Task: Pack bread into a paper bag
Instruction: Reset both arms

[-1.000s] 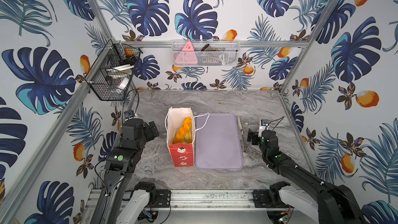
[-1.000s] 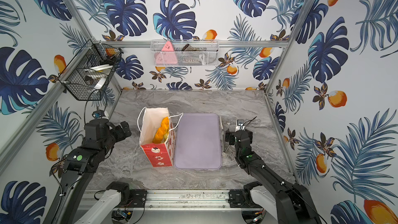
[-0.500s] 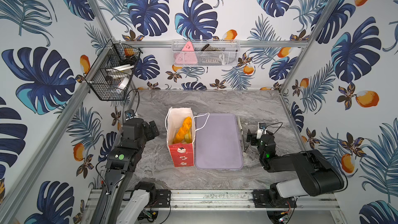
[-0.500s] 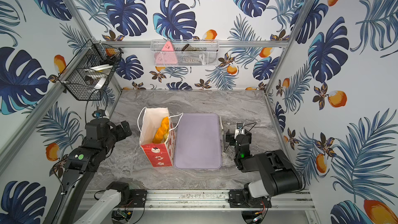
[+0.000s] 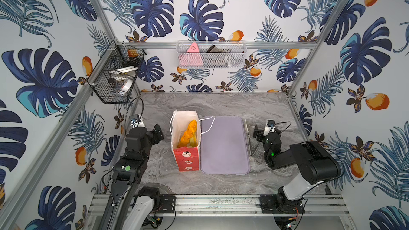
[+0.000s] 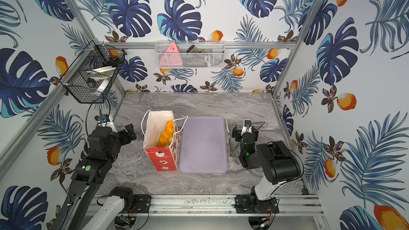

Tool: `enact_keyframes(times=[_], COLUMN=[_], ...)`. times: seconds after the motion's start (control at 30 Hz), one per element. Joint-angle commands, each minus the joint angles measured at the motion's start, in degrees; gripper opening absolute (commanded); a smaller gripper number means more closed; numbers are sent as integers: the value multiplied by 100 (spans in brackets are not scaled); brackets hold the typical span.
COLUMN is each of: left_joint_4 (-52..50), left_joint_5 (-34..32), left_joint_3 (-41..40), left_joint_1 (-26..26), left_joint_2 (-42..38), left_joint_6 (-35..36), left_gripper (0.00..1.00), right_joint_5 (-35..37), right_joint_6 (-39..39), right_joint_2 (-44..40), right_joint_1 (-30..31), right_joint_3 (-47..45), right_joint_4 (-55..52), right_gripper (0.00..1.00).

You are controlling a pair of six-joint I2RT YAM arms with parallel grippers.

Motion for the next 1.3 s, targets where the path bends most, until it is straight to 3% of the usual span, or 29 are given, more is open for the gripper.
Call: enact_keyframes(times=[0.0,0.1,0.23,0.37,0.43,0.53,0.9,1.03,1.27], left_joint_4=[1719,2527,3217,4941,5917,7255,10018,10511,9329], left_joint_5=[-202,-320,-431,-408,-991,-1275,-1390,-1211,-817], left_joint_3=[-557,-994,-1254,-2094,-2568,-3062,-3519,-3399,-2831], left_joint_1=[10,10,10,-14,-200,-359,-734,-767,-821], left_joint_2=[-230,-8,884,1676,2035,2654,4972,5609,5652], left_joint_6=[266,492,508,508,634,997,1430,1660,1776], left_gripper=[99,99,99,99,99,99,99,99,99], right_joint_5=[157,166,146,133,127,116,106,106,109], right_joint_6=[46,102,119,116,130,127,130,128,129], right_joint_2=[52,19,31,43,41,48,42,47,44], right_joint_1=[-3,-5,-11,-11,-11,-19,-21,-28,-28], right_joint_3=[122,267,327,351,362,346,357,362,362], right_joint_4=[-472,-825,-949,-953,-985,-970,-971,-985,-987], right_gripper=[100,100,100,100,100,100,100,100,100])
